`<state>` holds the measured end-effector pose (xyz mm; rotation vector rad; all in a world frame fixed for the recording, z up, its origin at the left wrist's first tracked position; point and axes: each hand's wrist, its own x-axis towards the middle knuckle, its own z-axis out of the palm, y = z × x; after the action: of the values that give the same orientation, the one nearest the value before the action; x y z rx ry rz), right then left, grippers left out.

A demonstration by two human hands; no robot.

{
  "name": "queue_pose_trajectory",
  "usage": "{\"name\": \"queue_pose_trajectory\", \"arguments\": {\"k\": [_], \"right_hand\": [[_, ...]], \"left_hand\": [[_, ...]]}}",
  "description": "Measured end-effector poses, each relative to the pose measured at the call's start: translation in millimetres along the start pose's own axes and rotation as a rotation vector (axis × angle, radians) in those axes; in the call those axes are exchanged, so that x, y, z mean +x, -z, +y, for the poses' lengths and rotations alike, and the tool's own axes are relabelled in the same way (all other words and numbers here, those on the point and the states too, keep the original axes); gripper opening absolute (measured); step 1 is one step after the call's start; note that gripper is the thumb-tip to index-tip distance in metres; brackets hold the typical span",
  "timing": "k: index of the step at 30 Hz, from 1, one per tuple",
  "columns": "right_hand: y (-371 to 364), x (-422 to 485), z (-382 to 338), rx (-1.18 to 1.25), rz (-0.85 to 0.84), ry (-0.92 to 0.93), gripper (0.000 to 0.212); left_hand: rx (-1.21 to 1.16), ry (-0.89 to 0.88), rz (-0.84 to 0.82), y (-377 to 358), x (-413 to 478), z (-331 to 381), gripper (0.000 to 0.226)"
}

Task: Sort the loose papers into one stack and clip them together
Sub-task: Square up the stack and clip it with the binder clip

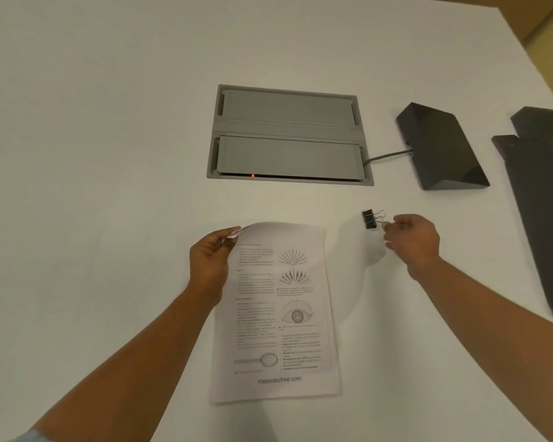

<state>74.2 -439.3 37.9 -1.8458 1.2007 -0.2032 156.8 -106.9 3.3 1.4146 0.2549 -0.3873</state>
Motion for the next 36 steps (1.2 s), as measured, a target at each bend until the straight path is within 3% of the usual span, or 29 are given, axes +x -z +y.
{"name": "queue_pose_trajectory", "arguments": {"k": [7,12,22,27,31,36], "right_hand": [[-13,25,-15,-0.055,-0.008,-0.112,0.024],[-16,26,-24,-0.122,-0.063,-0.046,0.016],[-49,-22,-73,-0.070,-0.583,-0.043,0.011],[-79,-43,-85,-0.243,-0.620,0.234,0.010],[-96,-54,-97,-0.314,-0.698,0.283,0.034],[-109,-59,-111,-0.422,-0.723,0.397,0.034]], "left_hand": [[0.019,0.011,0.001,1,9,-12,0.018],[0.012,0.006,0.040,-2,8,-14,0.017],[0.007,0.030,0.033,-2,5,-10,0.021],[-0.015,0.015,0.009,2,6,-10,0.025],[-0.038,0.033,0.009,2,6,-9,0.023],[-0.027,0.055,0.014,2,7,-9,0.022]]}}
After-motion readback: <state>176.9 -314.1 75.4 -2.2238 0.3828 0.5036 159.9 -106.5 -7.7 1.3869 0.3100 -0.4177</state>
